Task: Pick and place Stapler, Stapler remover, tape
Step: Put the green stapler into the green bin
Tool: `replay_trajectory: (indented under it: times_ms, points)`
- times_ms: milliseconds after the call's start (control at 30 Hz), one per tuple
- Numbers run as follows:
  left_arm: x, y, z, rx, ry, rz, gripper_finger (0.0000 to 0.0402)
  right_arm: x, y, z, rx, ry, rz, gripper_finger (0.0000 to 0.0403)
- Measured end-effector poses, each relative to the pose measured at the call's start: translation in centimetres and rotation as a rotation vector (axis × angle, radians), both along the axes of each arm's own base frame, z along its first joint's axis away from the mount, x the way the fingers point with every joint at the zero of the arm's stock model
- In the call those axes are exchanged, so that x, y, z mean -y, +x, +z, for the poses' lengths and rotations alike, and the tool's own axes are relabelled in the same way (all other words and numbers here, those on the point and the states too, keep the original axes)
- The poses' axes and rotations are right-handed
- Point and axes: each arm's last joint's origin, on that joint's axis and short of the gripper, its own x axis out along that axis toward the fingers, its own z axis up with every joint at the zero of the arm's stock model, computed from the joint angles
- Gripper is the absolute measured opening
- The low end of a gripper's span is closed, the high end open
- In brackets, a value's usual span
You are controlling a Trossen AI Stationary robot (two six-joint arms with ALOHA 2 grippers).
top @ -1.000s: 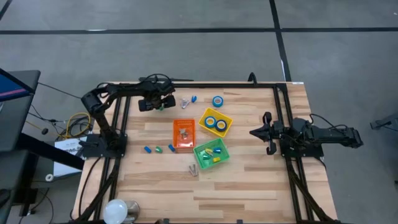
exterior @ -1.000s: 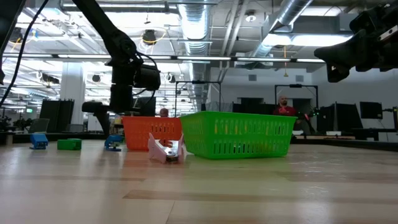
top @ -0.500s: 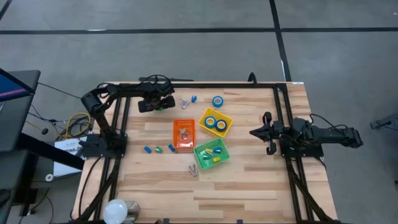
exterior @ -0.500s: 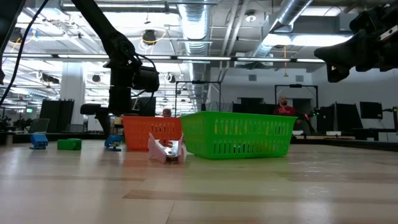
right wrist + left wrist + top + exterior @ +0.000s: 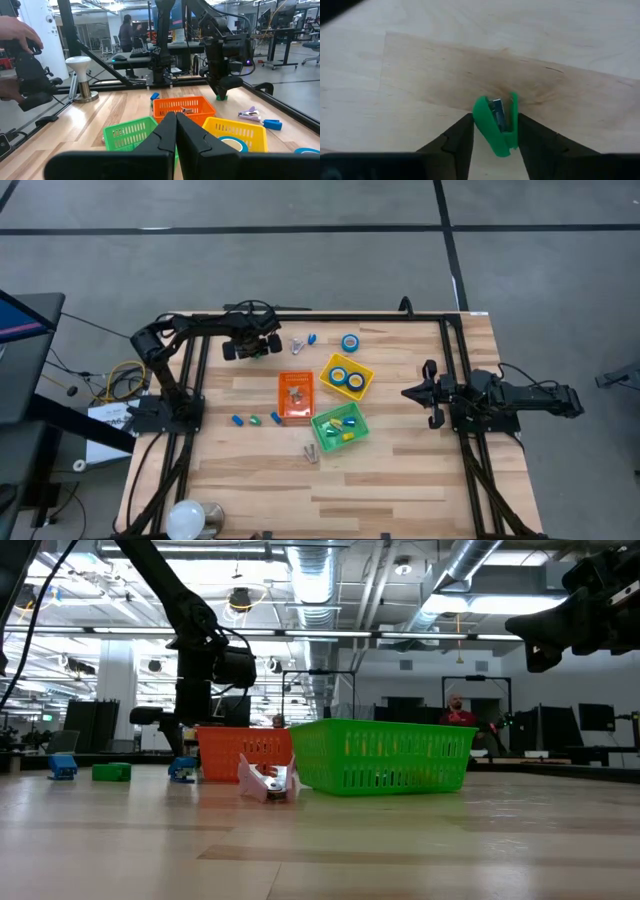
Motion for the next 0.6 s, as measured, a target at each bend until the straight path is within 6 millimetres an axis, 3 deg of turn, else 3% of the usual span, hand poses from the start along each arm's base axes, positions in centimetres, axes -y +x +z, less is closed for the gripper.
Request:
replay_trajectory:
  times_ms: [600]
  points:
    - [0.57, 0.39, 0.23, -0.024, -0.006, -0.133, 0.0093, 0.0, 0.0, -0.01, 0.0, 0.0, 0.0, 0.0001]
